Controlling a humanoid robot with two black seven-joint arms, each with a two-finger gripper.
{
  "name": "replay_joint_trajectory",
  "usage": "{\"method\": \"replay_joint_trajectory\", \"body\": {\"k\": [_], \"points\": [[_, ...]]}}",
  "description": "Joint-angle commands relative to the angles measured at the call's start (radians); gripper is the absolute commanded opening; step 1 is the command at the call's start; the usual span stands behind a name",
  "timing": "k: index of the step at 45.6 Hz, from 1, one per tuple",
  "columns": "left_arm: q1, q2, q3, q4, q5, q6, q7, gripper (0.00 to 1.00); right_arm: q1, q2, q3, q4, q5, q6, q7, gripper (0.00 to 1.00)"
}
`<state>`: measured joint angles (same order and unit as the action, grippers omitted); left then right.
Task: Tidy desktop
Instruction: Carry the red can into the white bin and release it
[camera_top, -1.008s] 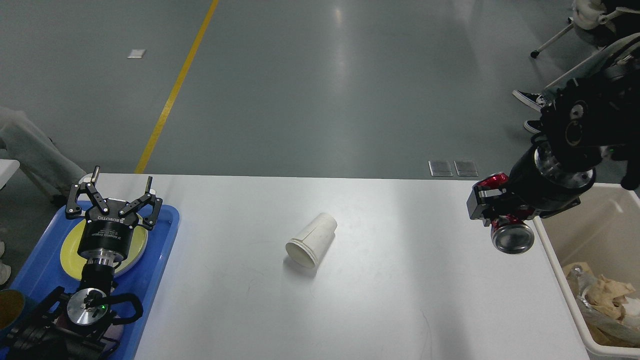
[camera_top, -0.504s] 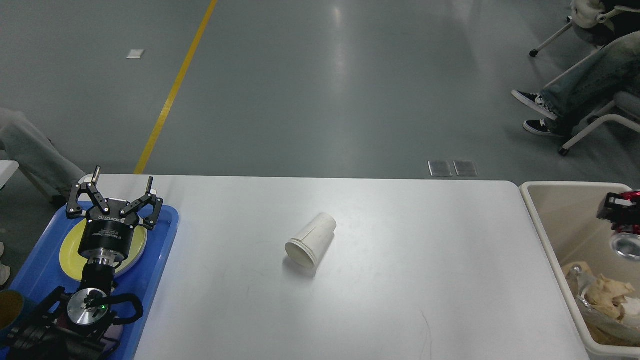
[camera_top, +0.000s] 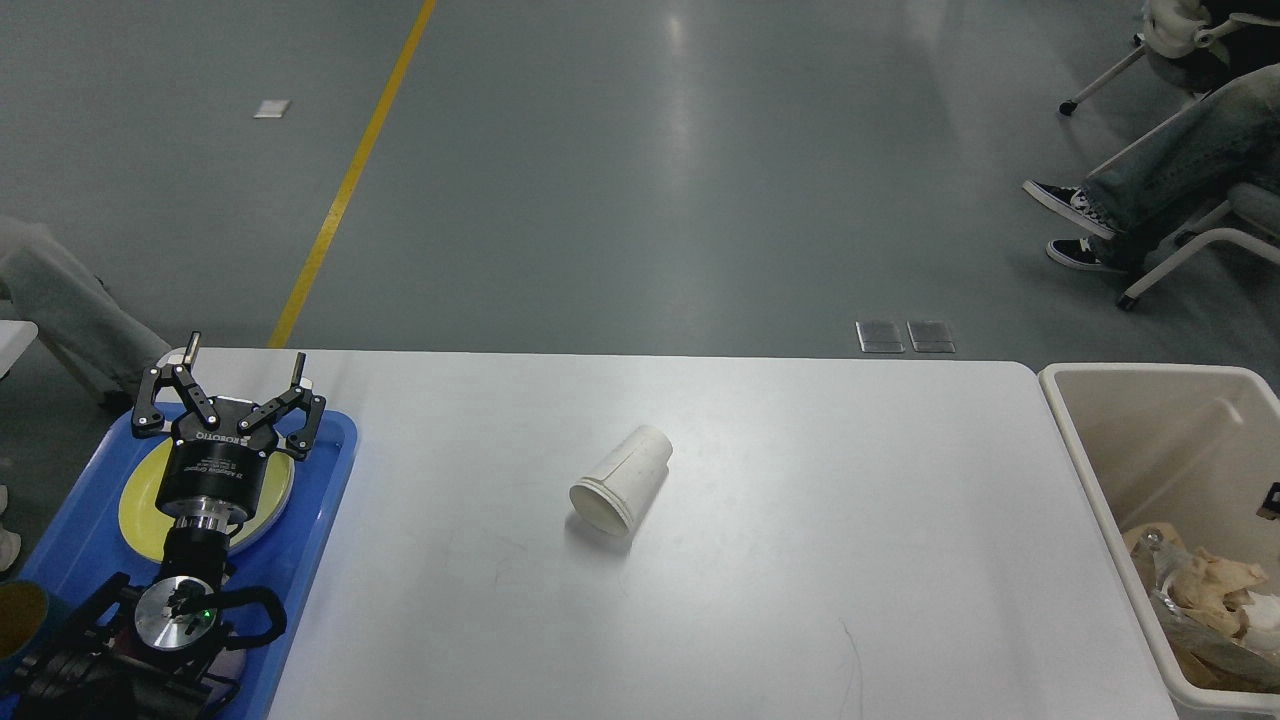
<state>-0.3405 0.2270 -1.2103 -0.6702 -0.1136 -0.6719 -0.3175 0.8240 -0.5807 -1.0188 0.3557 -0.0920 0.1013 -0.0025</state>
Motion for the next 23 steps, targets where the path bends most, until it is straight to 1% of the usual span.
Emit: {"method": "replay_joint_trajectory", "body": {"k": [1,4,8,9,12,19,20,21,23], "points": [[0.000,0.000,0.000,0.000,0.000,0.000,0.000,0.96,-0.190,0.116,0.074,-0.174,0.009,-0.075,-0.005,0.00],[0.000,0.000,0.000,0.000,0.000,0.000,0.000,0.96,-0.246,0.157,0.104,-0.233,0.008,-0.087,-0.013,0.00],[0.000,0.000,0.000,0.000,0.000,0.000,0.000,0.96,-0.292,0.183,0.121,-0.248,0.009,-0.106,-0.014,0.00],[0.000,0.000,0.000,0.000,0.000,0.000,0.000,0.96,-0.301,0.189,0.137,-0.250,0.009,-0.127,-0.014,0.00],[0.000,0.000,0.000,0.000,0.000,0.000,0.000,0.96,-0.302,0.189,0.166,-0.248,0.009,-0.143,-0.014,0.00],[0.000,0.000,0.000,0.000,0.000,0.000,0.000,0.96,-0.304,0.183,0.178,-0.245,0.006,-0.143,-0.013,0.00],[0.000,0.000,0.000,0.000,0.000,0.000,0.000,0.96,-0.304,0.182,0.178,-0.245,0.008,-0.144,-0.013,0.03],[0.000,0.000,0.000,0.000,0.000,0.000,0.000,0.96,-0.304,0.182,0.178,-0.245,0.006,-0.147,-0.011,0.18],[0.000,0.000,0.001,0.000,0.000,0.000,0.000,0.96,-0.302,0.179,0.178,-0.247,0.006,-0.150,-0.011,0.54]]}}
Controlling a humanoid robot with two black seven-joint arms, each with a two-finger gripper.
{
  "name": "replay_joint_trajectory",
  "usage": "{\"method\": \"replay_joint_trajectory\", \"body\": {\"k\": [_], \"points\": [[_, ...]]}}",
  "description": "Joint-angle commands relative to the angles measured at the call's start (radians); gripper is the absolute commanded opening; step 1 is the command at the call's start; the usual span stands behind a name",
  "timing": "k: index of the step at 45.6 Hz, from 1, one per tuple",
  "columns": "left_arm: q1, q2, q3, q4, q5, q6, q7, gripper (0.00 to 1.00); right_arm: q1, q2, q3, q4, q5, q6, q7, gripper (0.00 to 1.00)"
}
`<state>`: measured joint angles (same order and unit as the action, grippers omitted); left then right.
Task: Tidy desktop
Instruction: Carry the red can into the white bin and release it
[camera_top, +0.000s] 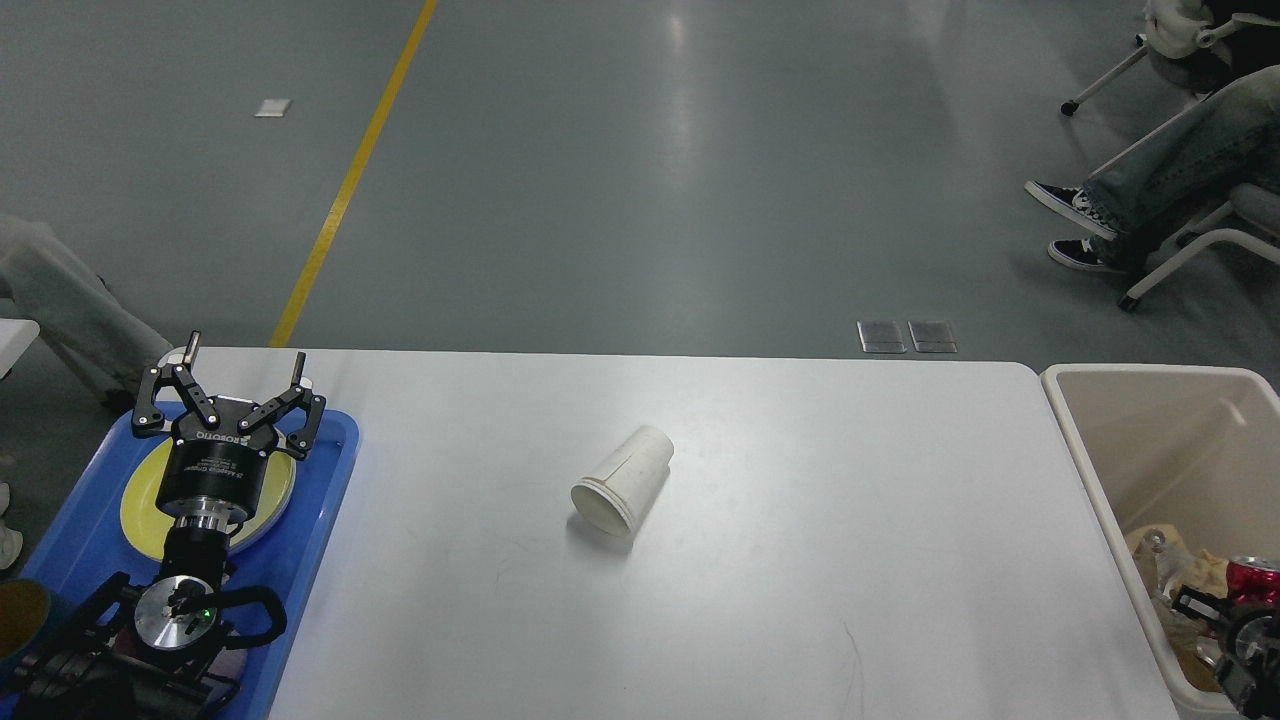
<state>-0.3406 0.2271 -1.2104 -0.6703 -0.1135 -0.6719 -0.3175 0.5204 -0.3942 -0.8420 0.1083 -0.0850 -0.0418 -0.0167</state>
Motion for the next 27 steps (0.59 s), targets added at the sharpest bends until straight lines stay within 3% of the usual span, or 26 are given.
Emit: {"method": "replay_joint_trajectory", "body": {"k": [1,3,27], "points": [[0.000,0.000,0.000,0.000,0.000,0.000,0.000,0.96,0.001,-0.008,0.001,0.001,-0.001,-0.007,0.004,0.71],[0.000,0.000,0.000,0.000,0.000,0.000,0.000,0.96,0.001,-0.006,-0.003,0.001,-0.002,-0.010,0.006,1.00],[0.000,0.000,0.000,0.000,0.000,0.000,0.000,0.96,0.070,-0.026,-0.006,0.021,-0.002,0.011,0.011,1.00]]}}
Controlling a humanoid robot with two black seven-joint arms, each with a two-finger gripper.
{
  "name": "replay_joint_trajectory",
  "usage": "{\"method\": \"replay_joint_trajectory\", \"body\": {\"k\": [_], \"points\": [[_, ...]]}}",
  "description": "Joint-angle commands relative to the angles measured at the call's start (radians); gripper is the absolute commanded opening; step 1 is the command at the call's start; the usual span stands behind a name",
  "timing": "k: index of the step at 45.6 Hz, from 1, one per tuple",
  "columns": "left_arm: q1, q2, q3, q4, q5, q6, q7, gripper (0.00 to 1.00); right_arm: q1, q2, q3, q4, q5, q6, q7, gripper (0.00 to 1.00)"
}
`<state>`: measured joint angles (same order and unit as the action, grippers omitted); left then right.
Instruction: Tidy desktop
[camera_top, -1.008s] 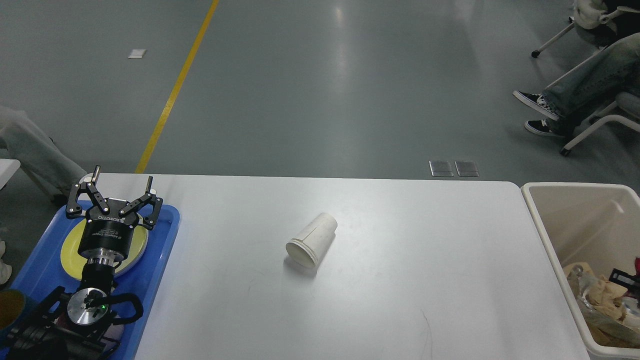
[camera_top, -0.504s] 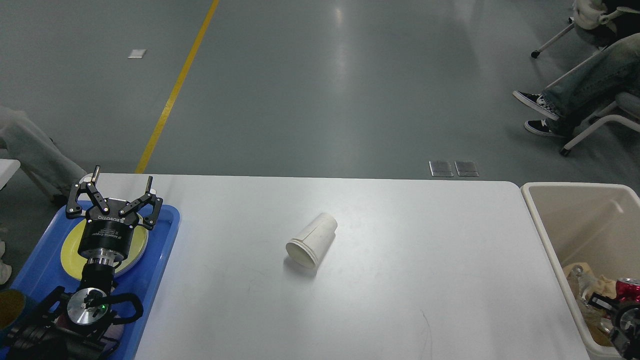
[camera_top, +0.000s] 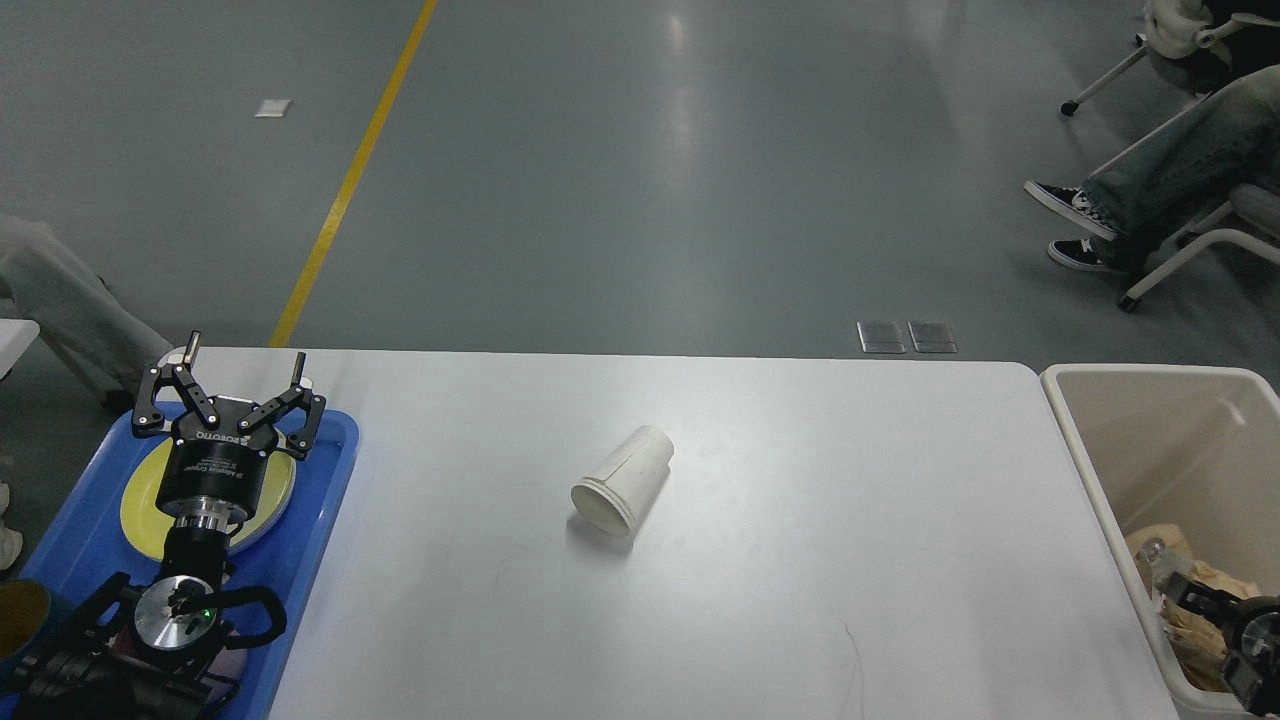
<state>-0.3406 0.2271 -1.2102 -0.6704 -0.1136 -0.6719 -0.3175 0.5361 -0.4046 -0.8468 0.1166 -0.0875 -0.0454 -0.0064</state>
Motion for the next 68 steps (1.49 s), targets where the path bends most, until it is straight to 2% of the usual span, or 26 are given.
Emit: {"method": "replay_joint_trajectory", "body": {"k": [1,4,9,14,19,24,27,33,37,43,49,52,55,57,59,68], "points": [[0.000,0.000,0.000,0.000,0.000,0.000,0.000,0.96,0.070,-0.031,-0.003,0.023,-0.001,0.018,0.000,1.00],[0.000,0.000,0.000,0.000,0.000,0.000,0.000,0.96,0.132,-0.098,-0.006,0.095,-0.012,0.044,-0.009,1.00],[0.000,0.000,0.000,0.000,0.000,0.000,0.000,0.96,0.345,-0.195,-0.057,0.325,-0.112,0.151,-0.032,1.00],[0.000,0.000,0.000,0.000,0.000,0.000,0.000,0.96,0.608,-0.221,-0.136,0.547,-0.277,0.243,-0.118,1.00],[0.000,0.000,0.000,-0.002,0.000,0.000,0.000,0.96,0.847,-0.218,-0.201,0.773,-0.293,0.335,-0.193,1.00],[0.000,0.000,0.000,-0.002,0.000,0.000,0.000,0.96,1.086,-0.185,-0.285,0.940,-0.290,0.482,-0.257,1.00],[0.000,-0.002,0.000,-0.002,0.000,0.000,0.000,0.96,1.206,-0.117,-0.330,1.008,-0.287,0.585,-0.265,1.00],[0.000,0.000,0.000,0.000,0.000,0.000,0.000,0.96,1.448,0.002,-0.333,1.087,-0.279,0.856,-0.262,1.00],[0.000,0.000,0.000,0.000,0.000,0.000,0.000,0.96,1.567,0.041,-0.336,1.136,-0.192,0.958,-0.264,1.00],[0.000,0.000,0.000,0.000,0.000,0.000,0.000,0.96,1.709,0.046,-0.362,1.265,-0.090,0.983,-0.265,1.00],[0.000,0.000,0.001,0.000,0.000,0.000,0.000,0.96,1.814,0.101,-0.373,1.426,-0.083,0.961,-0.264,0.90],[0.000,0.000,0.001,0.000,0.000,0.002,0.000,0.96,1.860,0.109,-0.365,1.489,-0.078,0.928,-0.261,0.89],[0.000,0.000,0.001,0.000,0.000,0.002,0.000,0.96,1.884,0.112,-0.368,1.534,-0.077,0.850,-0.254,0.94],[0.000,0.000,0.001,0.000,0.000,0.002,0.000,0.96,1.888,0.112,-0.373,1.555,-0.077,0.782,-0.253,1.00],[0.000,0.000,0.001,0.000,0.000,0.002,0.000,0.96,1.888,0.116,-0.371,1.569,-0.077,0.741,-0.251,1.00],[0.000,0.000,0.001,0.000,0.000,0.002,0.000,0.96,1.889,0.127,-0.360,1.572,-0.078,0.722,-0.247,1.00]]}}
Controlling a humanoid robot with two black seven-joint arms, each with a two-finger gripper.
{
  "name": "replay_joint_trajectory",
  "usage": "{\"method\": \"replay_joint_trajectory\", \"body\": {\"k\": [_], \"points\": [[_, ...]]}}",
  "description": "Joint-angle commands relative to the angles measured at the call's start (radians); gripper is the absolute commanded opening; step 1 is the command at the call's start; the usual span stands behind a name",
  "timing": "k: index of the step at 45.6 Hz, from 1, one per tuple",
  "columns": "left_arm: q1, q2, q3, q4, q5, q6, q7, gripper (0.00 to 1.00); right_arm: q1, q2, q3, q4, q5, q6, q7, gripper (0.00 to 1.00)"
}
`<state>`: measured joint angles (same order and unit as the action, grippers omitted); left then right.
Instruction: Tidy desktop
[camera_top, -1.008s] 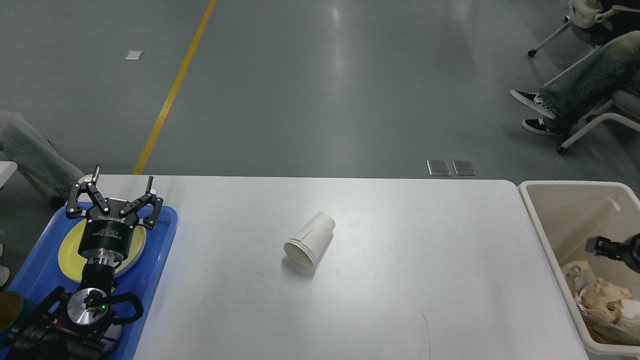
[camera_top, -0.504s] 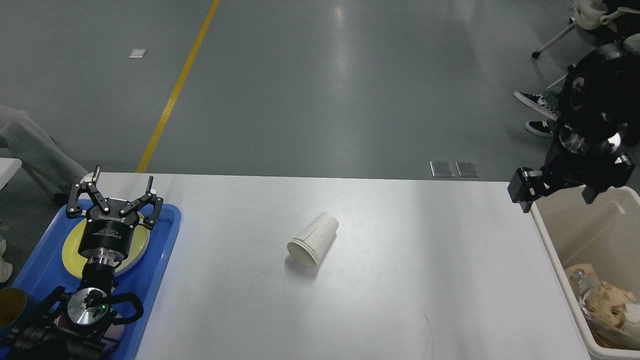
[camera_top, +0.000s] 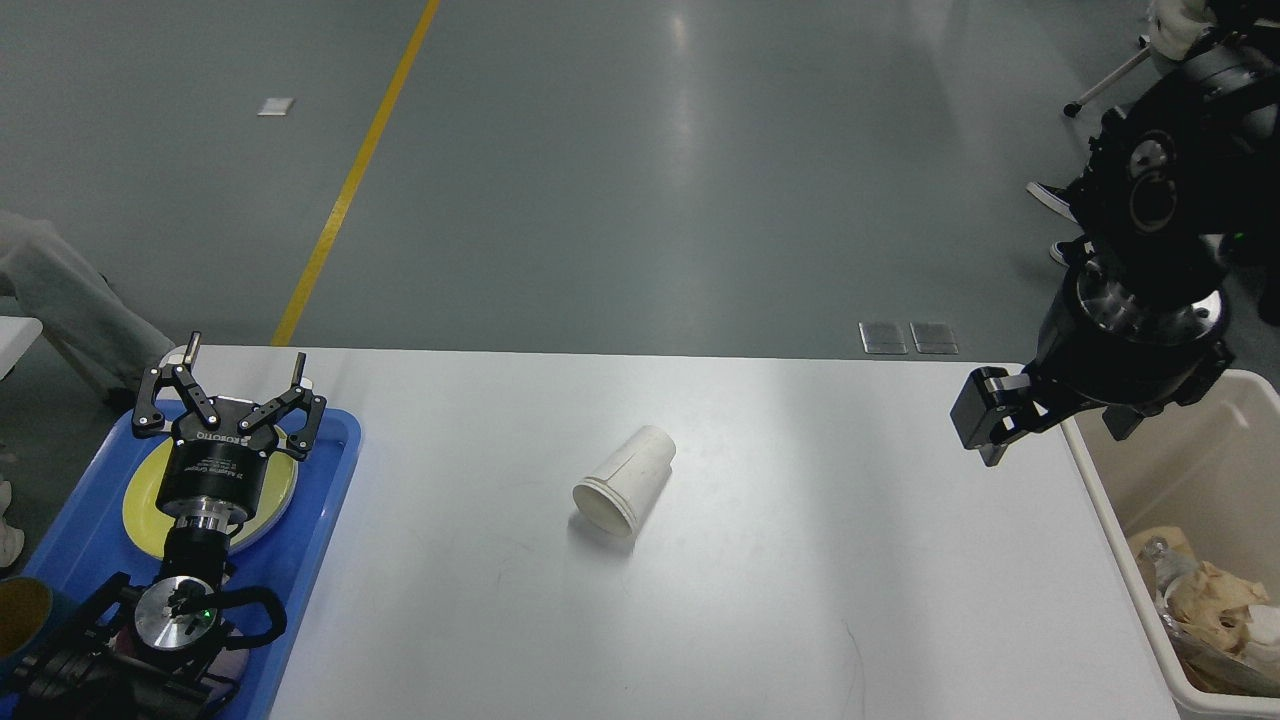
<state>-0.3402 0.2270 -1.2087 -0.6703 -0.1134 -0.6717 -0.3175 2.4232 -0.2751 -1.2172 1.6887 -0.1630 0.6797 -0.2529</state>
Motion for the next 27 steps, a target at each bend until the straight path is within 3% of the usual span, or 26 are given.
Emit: {"method": "replay_joint_trajectory", "body": {"k": [1,11,18,27], "points": [[0.000,0.000,0.000,0.000,0.000,0.000,0.000,0.96,0.002,-0.004,0.011,0.000,-0.004,-0.003,0.000,1.00],[0.000,0.000,0.000,0.000,0.000,0.000,0.000,0.96,-0.062,0.007,0.119,-0.076,-0.010,-0.019,0.000,1.00],[0.000,0.000,0.000,0.000,0.000,0.000,0.000,0.96,-0.372,0.083,0.361,-0.254,-0.015,-0.094,0.000,1.00],[0.000,0.000,-0.002,-0.002,0.000,0.000,0.000,0.96,-0.660,0.227,0.511,-0.552,0.002,-0.232,-0.005,1.00]]}}
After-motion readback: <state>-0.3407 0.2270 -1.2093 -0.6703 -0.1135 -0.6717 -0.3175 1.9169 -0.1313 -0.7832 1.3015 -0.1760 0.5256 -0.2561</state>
